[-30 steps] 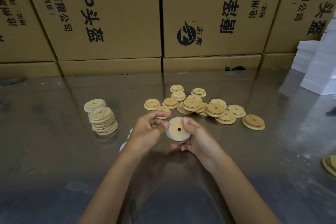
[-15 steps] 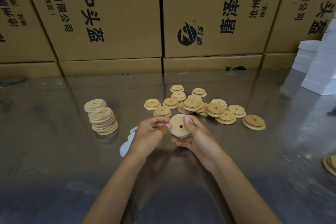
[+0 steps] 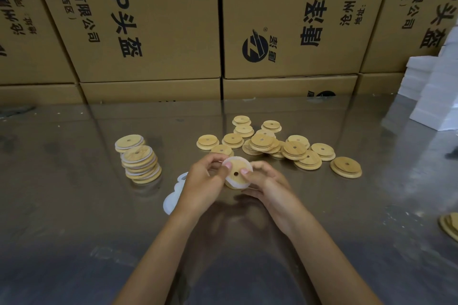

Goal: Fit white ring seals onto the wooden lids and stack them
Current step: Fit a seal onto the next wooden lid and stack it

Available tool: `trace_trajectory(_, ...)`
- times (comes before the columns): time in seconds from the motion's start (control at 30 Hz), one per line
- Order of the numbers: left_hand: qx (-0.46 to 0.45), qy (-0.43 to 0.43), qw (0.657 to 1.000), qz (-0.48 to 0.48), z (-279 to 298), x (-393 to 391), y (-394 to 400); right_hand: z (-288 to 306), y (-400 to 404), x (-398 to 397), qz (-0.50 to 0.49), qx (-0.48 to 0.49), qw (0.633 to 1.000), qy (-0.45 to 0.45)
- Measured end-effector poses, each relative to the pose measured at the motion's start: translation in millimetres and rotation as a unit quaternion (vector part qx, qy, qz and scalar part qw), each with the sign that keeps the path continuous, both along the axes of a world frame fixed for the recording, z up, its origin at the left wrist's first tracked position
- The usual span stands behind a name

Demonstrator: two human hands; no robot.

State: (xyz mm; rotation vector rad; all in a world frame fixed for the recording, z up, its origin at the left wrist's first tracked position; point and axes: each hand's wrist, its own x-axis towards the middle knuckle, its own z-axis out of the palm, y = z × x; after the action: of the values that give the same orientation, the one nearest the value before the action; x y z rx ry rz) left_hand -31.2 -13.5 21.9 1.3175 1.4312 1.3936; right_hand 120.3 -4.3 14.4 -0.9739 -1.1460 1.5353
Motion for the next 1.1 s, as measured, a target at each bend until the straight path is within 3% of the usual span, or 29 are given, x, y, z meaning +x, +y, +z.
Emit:
trace_trajectory(0.13, 0.035, -0.006, 0.999, 0.006, 0, -3, 0, 1, 0, -3, 0.019, 0.010, 0.998, -0.061)
trace_trajectory(0.3, 0.057, 0.006, 0.998, -0.014, 1, -1, -1, -1, -1, -4, 0.012, 0.050, 0.996, -0.072)
trace_trajectory(0.63, 0.013, 0.048, 0.999, -0.018, 8, -10, -2, 0, -1, -1, 0.015, 0.051, 0.998, -0.028)
trace_trajectory(0.83, 0.022, 0.135, 0.991, -0.001, 1, -10, 2, 3, -2, 1, -0.011, 0.016, 1.000, 0.009)
trace_trajectory(1.1, 0.038, 0.169, 0.985, -0.011, -3, -6, 0, 5, -2, 3, -0.014, -0.011, 0.999, 0.031)
